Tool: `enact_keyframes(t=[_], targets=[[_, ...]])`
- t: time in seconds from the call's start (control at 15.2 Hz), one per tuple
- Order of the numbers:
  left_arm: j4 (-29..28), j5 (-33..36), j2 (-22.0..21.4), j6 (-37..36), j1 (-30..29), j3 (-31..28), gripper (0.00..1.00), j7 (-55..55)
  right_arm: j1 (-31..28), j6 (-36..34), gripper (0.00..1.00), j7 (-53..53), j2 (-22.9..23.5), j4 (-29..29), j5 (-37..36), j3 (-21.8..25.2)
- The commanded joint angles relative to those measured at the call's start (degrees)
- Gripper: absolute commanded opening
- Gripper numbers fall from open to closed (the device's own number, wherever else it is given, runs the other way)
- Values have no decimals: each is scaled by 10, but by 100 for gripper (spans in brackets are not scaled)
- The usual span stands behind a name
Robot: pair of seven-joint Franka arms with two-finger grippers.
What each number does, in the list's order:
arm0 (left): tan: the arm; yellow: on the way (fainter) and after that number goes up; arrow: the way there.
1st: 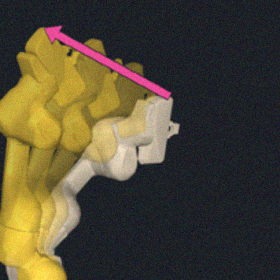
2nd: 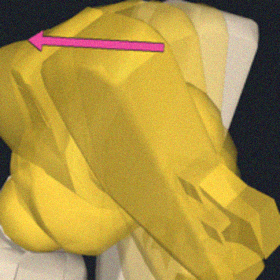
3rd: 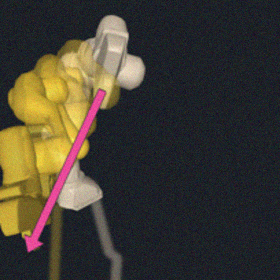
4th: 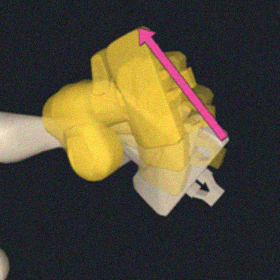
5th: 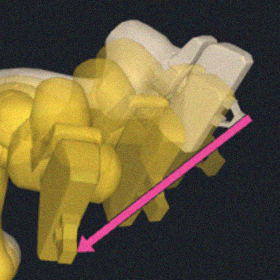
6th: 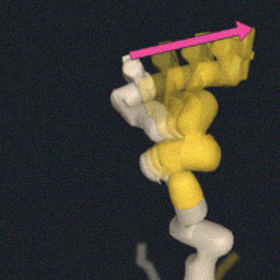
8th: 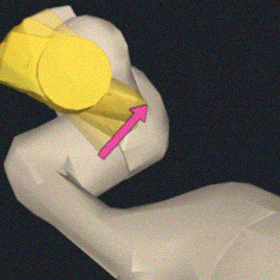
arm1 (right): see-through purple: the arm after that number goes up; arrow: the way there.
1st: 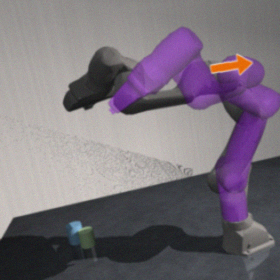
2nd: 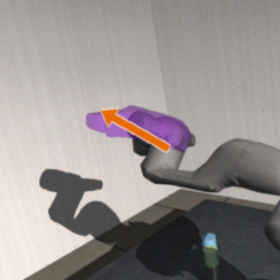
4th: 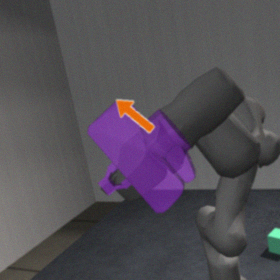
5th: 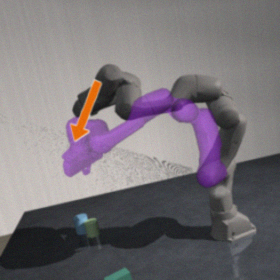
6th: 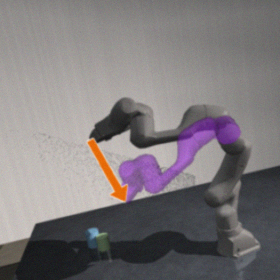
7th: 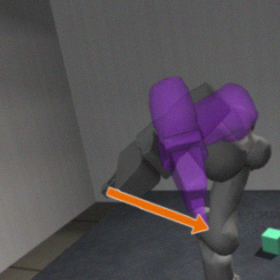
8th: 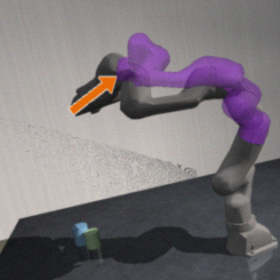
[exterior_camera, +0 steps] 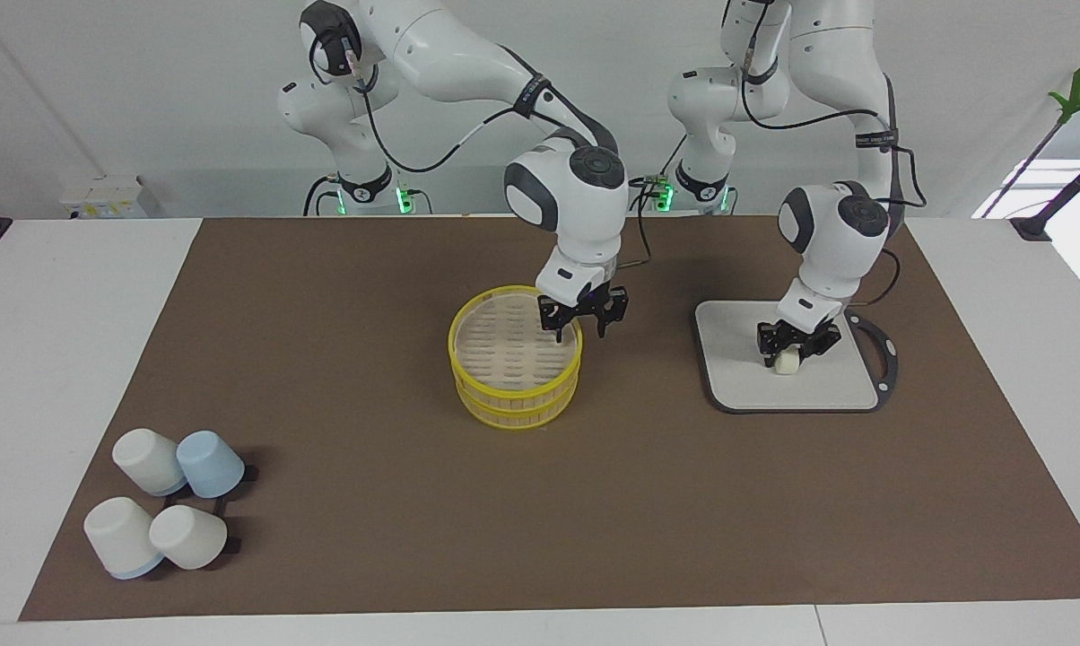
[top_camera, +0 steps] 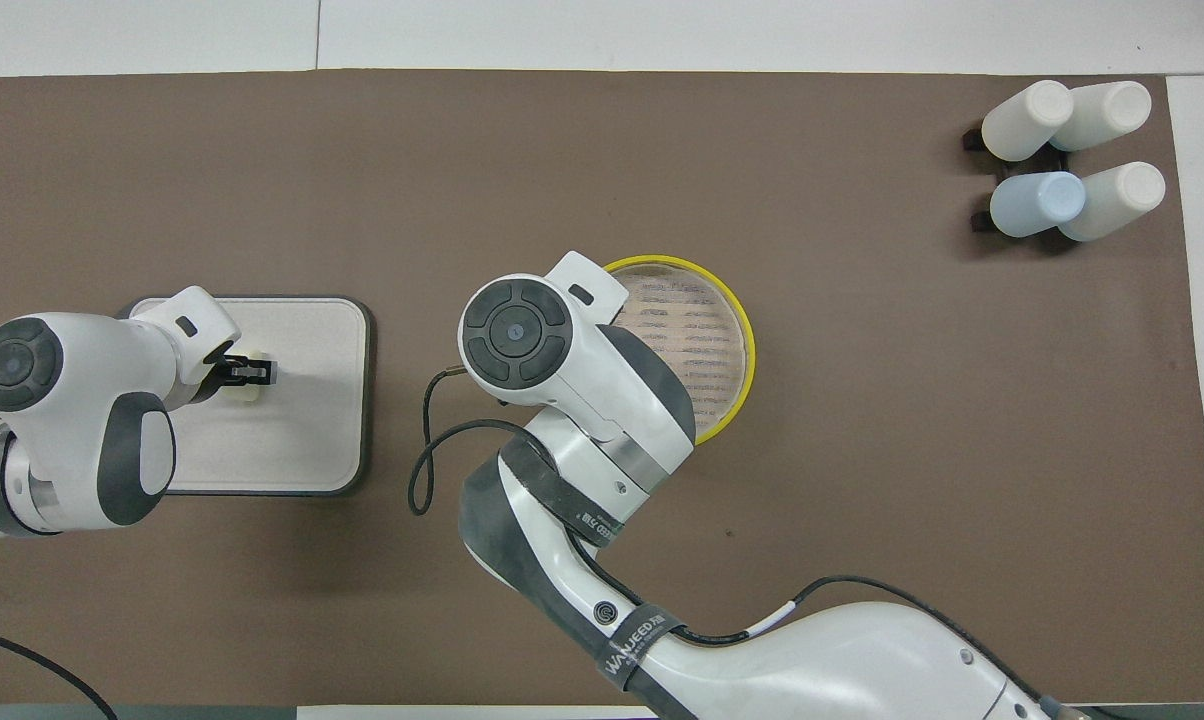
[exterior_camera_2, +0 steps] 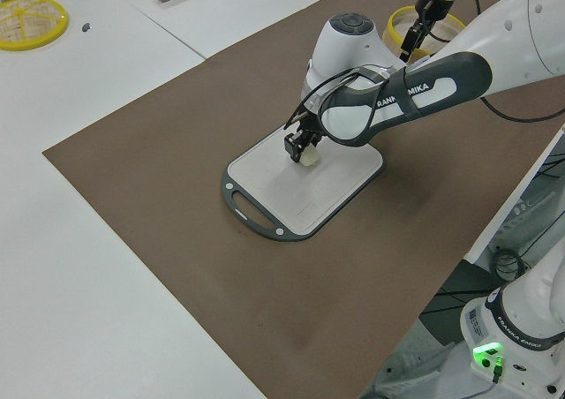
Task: Place bun in steamer
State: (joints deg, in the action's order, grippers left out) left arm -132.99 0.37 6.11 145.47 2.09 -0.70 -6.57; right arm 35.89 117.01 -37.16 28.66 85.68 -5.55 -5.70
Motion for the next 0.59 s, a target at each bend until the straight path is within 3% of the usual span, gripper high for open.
enact_keyframes(t=[0.0,0.26,0.53], targets=[[-2,-7,0,3,5,-4,44,-5,-4,25,64,-6,-19,33,8,-2],[18,-7,-3,-32,5,-4,44,-4,-4,31,48,-8,-21,40,9,-2],[26,-7,-13,-56,5,-4,44,-3,-7,51,0,-8,-23,53,11,-3]])
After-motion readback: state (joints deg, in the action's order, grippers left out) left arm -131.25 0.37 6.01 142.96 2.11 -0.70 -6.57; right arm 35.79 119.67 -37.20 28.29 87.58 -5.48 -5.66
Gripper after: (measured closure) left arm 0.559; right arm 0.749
